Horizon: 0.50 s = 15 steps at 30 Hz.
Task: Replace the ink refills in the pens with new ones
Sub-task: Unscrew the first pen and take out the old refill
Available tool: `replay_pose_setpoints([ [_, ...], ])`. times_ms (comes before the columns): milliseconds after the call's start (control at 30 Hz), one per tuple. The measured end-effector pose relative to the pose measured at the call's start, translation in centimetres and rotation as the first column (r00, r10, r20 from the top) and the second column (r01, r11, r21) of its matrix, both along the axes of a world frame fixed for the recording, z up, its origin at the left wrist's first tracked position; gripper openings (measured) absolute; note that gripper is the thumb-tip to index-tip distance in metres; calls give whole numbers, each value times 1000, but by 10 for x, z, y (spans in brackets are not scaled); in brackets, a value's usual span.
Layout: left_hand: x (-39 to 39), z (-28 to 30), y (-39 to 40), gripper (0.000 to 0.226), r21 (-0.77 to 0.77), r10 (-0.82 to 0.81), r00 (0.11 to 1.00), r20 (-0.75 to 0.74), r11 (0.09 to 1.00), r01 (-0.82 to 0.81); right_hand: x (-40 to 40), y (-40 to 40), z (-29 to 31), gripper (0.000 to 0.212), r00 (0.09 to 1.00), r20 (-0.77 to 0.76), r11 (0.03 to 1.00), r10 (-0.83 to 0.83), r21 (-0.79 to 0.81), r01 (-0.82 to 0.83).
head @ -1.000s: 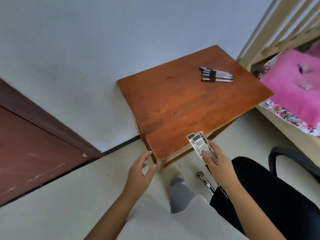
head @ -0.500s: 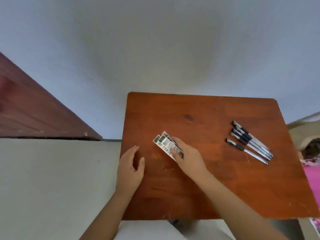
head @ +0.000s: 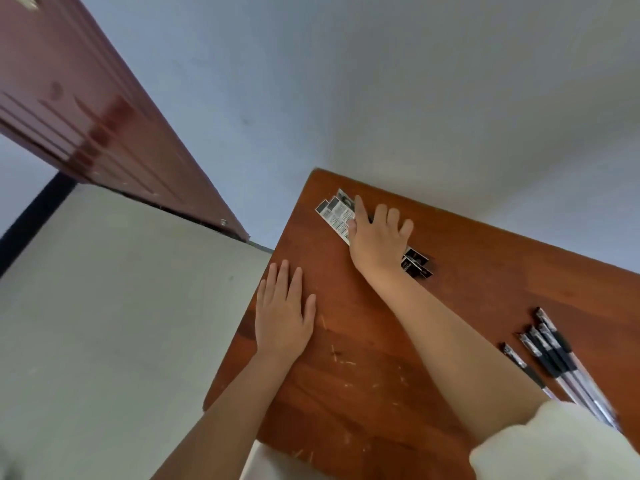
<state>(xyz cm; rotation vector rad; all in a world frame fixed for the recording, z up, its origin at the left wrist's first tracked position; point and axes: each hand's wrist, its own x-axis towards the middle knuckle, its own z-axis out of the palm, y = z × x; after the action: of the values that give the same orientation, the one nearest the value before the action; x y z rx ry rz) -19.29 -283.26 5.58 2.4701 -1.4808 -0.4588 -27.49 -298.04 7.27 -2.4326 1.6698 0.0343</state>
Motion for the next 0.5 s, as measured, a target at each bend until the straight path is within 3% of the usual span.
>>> replay_pose_setpoints([
  [167,-3,1,2,64,29,-16,999,29,999,15,-6,7,8,53,999,45,999,-3,39,1],
  [267,-4,1,3,69,54,-19,999,37,998,16,-23,35,6,49,991,114,990,70,-126,-55],
  [367,-4,0,1,65,101,-64,993,100,993,54,-53,73,-8,48,991,50,972,127,-206,-114],
  [500,-5,0,3,75,134,-129,984,122,985,112,-85,113,-29,49,980,-88,974,176,-131,-186],
])
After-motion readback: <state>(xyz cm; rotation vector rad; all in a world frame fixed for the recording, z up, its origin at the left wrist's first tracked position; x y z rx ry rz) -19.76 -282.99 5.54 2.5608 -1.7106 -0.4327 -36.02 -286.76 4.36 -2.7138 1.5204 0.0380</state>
